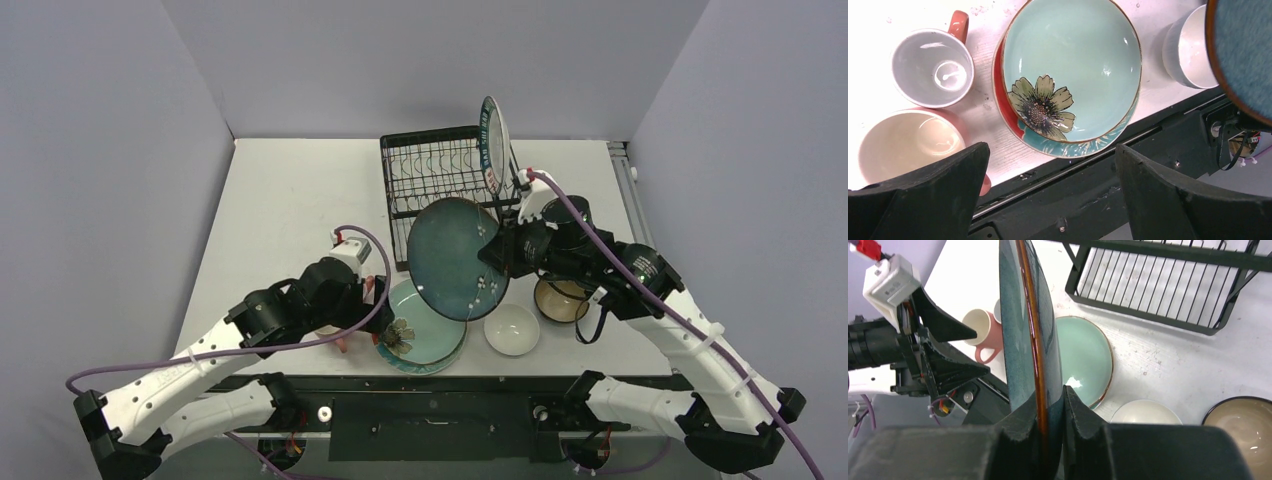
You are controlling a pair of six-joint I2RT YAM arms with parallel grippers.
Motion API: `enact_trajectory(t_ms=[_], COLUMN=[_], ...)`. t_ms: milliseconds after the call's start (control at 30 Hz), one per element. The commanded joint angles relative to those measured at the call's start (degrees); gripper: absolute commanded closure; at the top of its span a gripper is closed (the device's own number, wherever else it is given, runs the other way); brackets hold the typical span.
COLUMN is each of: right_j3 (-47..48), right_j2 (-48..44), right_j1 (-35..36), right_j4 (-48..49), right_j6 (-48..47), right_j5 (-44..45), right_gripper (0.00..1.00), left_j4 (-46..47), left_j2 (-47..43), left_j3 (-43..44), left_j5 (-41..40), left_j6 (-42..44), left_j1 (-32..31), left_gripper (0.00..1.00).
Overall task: Load the mixed dishes into the dish rack
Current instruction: Insert the plate into the dish rack.
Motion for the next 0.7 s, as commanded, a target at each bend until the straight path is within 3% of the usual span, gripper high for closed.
enact_trajectory(t_ms=[0,67,300,667], right_j3=[9.9,12.9,22.8,28.5], right_j2=[1.9,3.3,8.4,14.9], right_j1=[-0.2,-0.2,0.0,1.0], right_j4=[4.7,4.3,4.6,12.7], right_j6=[-0.1,-0.4,-0.5,-2.3], right_j5=[2.9,3.8,8.8,20.5], right_gripper=[1.0,1.0,1.0,1.0], left_j4=[-1.4,-1.8,-1.2,4.2], left_j2=[-2.1,-2.7,-4.8,-11.8], left_j3=[3.6,3.9,3.8,-1.4], left_j5=[-0.3,-0.3,0.7,3.0], left_j6=[4.5,5.3,8.0,10.2], left_j1=[0.4,0.5,0.6,0.6], left_gripper=[0.04,0.0,0.04,0.04])
